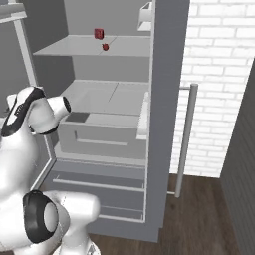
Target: Take the strawberry from the fridge and place it on top of the pancake, located on the dining counter.
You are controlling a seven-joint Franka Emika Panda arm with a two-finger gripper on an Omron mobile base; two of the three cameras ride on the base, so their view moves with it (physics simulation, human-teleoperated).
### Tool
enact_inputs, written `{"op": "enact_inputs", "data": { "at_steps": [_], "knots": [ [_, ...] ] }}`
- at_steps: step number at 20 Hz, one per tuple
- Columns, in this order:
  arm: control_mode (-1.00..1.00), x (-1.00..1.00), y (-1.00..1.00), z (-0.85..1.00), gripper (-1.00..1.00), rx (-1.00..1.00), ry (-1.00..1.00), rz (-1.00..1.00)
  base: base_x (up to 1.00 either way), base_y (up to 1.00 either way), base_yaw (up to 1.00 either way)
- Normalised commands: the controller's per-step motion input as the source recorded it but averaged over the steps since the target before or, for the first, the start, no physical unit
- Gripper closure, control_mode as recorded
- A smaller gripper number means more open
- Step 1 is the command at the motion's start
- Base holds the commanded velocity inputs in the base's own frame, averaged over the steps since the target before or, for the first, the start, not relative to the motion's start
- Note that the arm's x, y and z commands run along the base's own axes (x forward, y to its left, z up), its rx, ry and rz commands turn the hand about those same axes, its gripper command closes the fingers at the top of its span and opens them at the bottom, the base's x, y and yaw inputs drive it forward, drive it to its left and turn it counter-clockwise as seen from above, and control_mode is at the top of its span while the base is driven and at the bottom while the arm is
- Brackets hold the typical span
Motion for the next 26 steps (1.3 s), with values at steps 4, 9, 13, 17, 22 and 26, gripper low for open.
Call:
{"op": "enact_inputs", "data": {
  "at_steps": [4, 9, 13, 17, 22, 26],
  "knots": [
    [-1.0, -0.24, 0.05, 0.14, -1.0, 0.0, -0.13, 0.0, 0.0, 0.0, 0.0],
    [-1.0, -0.08, -0.23, 0.32, -1.0, 0.0, -0.13, 0.0, 0.0, 0.0, 0.0],
    [-1.0, 0.0, -0.86, 0.26, -1.0, -0.08, -0.12, -0.01, 0.0, 0.0, 0.0],
    [-1.0, 0.01, -0.9, -0.14, -1.0, -0.56, -0.26, 0.0, 0.0, 0.0, 0.0],
    [-1.0, 0.02, -1.0, -0.17, -1.0, -0.73, -0.01, 0.03, 0.0, 0.0, 0.0],
    [-1.0, 0.0, -1.0, -0.3, -1.0, -0.71, 0.02, 0.18, 0.0, 0.0, 0.0]
  ]
}}
